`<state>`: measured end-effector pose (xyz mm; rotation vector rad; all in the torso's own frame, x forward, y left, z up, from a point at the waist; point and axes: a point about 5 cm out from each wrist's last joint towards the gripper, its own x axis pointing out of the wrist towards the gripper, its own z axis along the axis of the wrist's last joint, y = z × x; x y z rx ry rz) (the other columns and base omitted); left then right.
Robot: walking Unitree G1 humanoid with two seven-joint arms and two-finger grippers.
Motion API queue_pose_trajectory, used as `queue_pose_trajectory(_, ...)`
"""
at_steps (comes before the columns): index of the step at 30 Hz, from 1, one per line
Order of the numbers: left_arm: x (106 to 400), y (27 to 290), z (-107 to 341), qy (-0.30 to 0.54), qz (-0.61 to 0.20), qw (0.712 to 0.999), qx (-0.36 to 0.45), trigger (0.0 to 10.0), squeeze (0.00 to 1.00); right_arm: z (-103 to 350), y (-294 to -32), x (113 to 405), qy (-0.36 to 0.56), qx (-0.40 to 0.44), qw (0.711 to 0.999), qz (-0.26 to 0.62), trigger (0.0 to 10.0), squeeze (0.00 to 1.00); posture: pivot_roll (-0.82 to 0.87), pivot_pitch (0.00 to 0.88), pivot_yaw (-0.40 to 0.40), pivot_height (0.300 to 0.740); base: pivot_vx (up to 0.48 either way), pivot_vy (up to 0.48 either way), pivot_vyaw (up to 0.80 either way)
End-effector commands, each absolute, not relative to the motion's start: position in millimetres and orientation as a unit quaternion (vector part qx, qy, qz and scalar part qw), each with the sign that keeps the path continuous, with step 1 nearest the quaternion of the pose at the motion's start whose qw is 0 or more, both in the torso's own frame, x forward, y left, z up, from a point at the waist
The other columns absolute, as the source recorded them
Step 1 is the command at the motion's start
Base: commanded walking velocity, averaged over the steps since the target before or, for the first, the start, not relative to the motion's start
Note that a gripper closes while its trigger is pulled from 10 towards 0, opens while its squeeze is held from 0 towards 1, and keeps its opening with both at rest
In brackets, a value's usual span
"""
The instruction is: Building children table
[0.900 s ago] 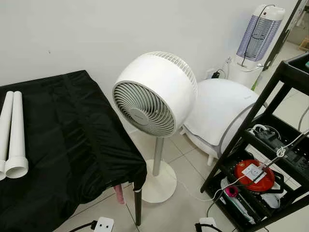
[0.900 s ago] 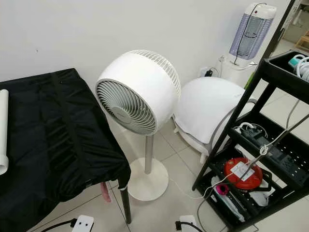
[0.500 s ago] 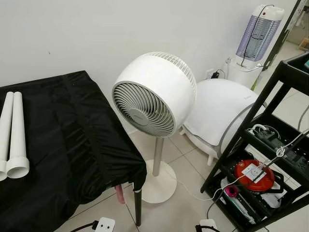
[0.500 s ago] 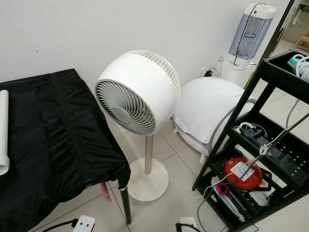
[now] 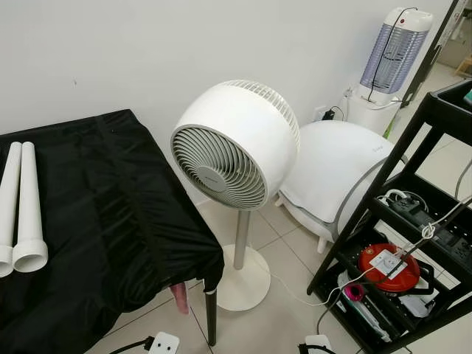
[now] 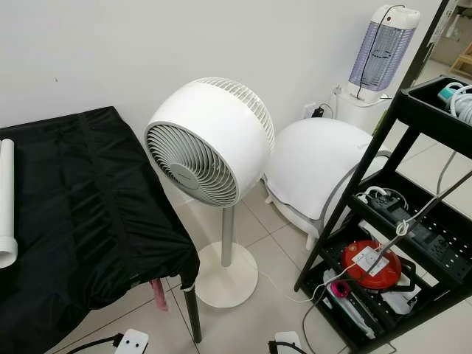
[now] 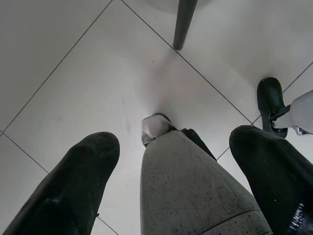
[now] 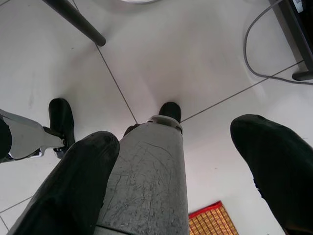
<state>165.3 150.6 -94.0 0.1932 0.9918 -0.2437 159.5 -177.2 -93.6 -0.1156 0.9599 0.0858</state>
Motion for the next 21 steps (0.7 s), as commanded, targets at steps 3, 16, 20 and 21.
queue_pose_trajectory(3, 152.0, 151.2, -99.6, 0.497, -0.132, 0.853, 0.084, 10.0, 0.0, -95.6, -177.9, 154.8, 0.469, -0.059, 0.88, 0.042, 10.0, 0.0, 0.02, 0.0, 0.015, 0.74, 0.0, 0.0, 0.0)
queue_pose_trajectory(16, 153.7, 150.0, -99.1, 0.497, -0.122, 0.856, 0.071, 10.0, 0.0, -94.9, -178.7, 156.7, 0.468, -0.055, 0.881, 0.039, 10.0, 0.0, 0.02, 0.0, 0.005, 0.74, 0.0, 0.0, 0.0)
queue_pose_trajectory(20, 153.6, 149.5, -99.1, 0.497, -0.119, 0.857, 0.067, 10.0, 0.0, -94.5, -179.3, 157.7, 0.468, -0.055, 0.881, 0.04, 10.0, 0.0, 0.03, 0.0, 0.003, 0.74, 0.0, 0.0, 0.0)
queue_pose_trajectory(21, 153.3, 149.6, -99.2, 0.497, -0.118, 0.857, 0.066, 10.0, 0.0, -94.3, -179.6, 158.2, 0.467, -0.055, 0.882, 0.04, 10.0, 0.0, 0.03, 0.0, 0.002, 0.74, 0.0, 0.0, 0.0)
